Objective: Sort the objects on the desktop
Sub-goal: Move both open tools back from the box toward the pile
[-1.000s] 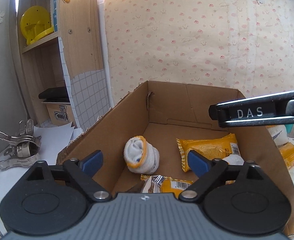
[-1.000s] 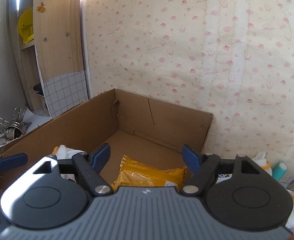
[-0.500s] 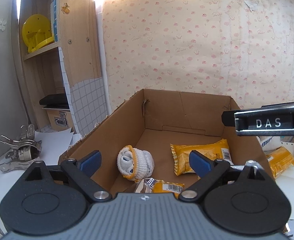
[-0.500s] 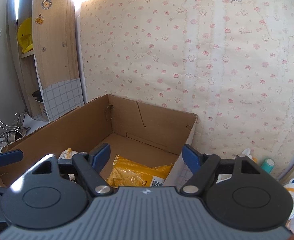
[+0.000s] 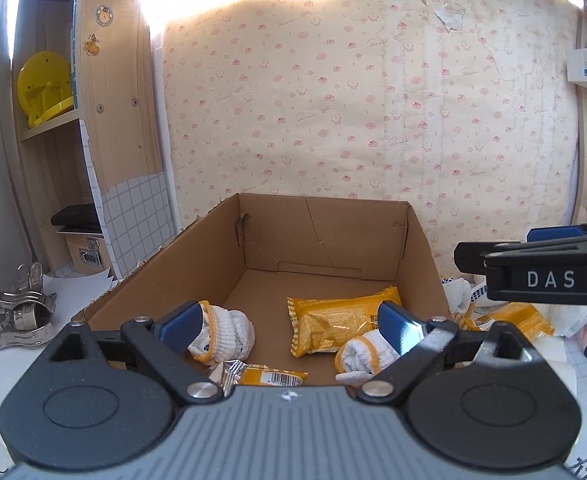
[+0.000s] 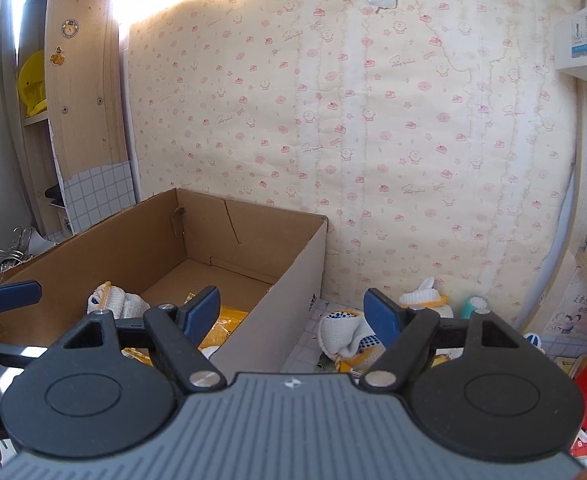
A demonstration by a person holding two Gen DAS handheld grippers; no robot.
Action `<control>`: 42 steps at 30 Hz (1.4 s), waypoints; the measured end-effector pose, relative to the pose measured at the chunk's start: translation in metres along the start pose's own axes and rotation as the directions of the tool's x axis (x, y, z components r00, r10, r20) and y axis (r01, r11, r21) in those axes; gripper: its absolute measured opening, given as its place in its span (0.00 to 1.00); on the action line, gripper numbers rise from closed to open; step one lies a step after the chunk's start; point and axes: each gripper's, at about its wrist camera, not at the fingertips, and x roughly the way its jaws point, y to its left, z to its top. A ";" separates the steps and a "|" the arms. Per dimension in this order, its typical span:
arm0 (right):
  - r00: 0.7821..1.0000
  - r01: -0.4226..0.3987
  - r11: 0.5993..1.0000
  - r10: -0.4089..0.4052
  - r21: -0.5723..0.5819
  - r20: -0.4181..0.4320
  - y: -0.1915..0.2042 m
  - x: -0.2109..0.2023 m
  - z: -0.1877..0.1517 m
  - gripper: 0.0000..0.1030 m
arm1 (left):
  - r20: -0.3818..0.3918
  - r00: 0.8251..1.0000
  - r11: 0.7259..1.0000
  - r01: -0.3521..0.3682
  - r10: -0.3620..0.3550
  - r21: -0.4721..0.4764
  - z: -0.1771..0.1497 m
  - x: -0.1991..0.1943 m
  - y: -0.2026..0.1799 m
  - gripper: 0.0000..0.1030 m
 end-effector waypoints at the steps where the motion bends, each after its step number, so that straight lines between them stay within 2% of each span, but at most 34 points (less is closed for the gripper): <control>1: 1.000 0.003 1.000 -0.003 0.004 0.000 -0.003 -0.002 -0.001 0.75 | 0.002 1.000 1.000 0.005 -0.005 0.000 0.000 -0.001 -0.002 0.94; 23: 0.996 0.084 0.996 -0.085 0.044 0.014 -0.054 -0.034 -0.014 0.75 | 0.024 0.993 0.991 0.118 -0.119 0.055 0.007 -0.019 -0.067 0.94; 42: 0.985 0.171 0.980 -0.170 0.097 -0.020 -0.106 -0.045 -0.038 0.75 | 0.007 0.974 0.971 0.226 -0.227 0.080 -0.014 -0.012 -0.117 0.95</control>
